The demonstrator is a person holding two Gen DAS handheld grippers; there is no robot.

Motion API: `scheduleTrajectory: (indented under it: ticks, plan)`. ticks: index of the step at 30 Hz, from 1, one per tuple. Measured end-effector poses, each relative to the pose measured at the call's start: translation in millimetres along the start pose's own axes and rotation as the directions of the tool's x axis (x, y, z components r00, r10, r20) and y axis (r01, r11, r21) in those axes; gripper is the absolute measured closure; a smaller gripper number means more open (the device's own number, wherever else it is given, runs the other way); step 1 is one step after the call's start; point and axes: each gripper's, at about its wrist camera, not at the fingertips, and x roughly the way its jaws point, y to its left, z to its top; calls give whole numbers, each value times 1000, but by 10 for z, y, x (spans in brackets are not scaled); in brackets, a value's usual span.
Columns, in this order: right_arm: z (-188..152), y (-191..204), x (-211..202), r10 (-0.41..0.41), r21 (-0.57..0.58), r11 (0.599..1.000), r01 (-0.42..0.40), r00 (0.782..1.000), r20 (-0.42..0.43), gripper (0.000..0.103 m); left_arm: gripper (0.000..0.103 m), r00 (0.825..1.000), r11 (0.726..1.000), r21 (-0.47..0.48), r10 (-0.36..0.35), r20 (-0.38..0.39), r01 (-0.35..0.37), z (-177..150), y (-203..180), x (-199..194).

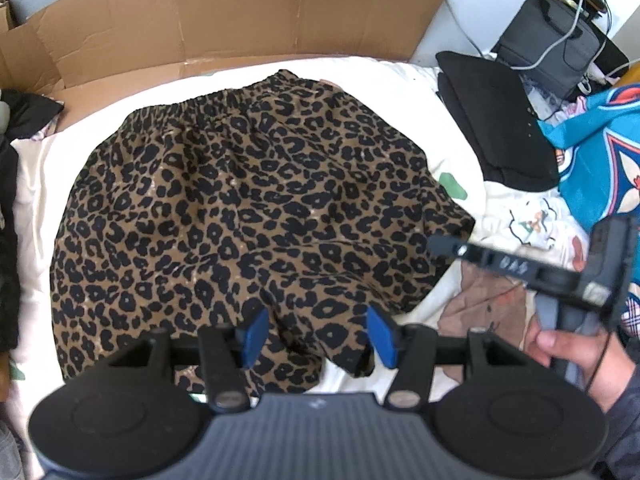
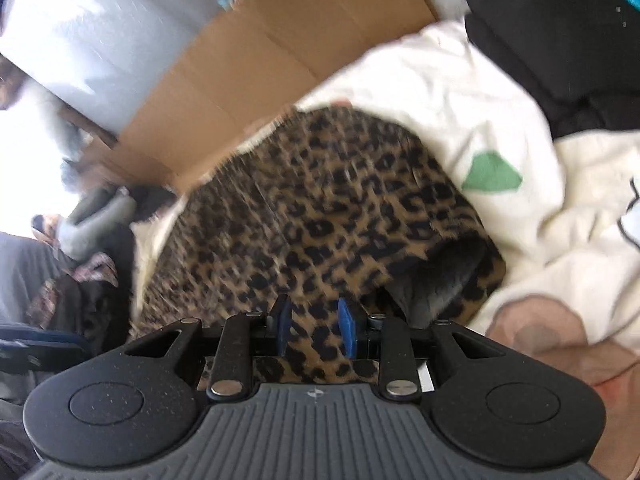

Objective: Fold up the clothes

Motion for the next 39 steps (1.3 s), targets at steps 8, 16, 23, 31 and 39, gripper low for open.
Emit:
scheduleTrajectory:
  ticks: [8, 16, 23, 31, 39]
  plan:
    - [83, -200, -171, -130, 64, 990, 123, 986, 107, 71, 46, 1000, 1000, 13, 24, -8, -24, -84, -48, 209]
    - [168, -537, -215, -254, 115, 965, 237, 954, 160, 71, 46, 999, 998, -48, 41, 20, -40, -142, 22, 397]
    - [274, -579, -72, -291, 15, 956, 292, 945, 149, 59, 46, 997, 992, -111, 62, 40, -57, -174, 178, 433]
    - [341, -636, 175, -348, -116, 928, 354, 935, 62, 54, 46, 998, 984, -177, 42, 40, -34, -305, 264, 515]
    - [316, -741, 198, -338, -74, 937, 343, 939, 64, 54, 46, 999, 982, -189, 11, 41, -3, -413, 217, 607]
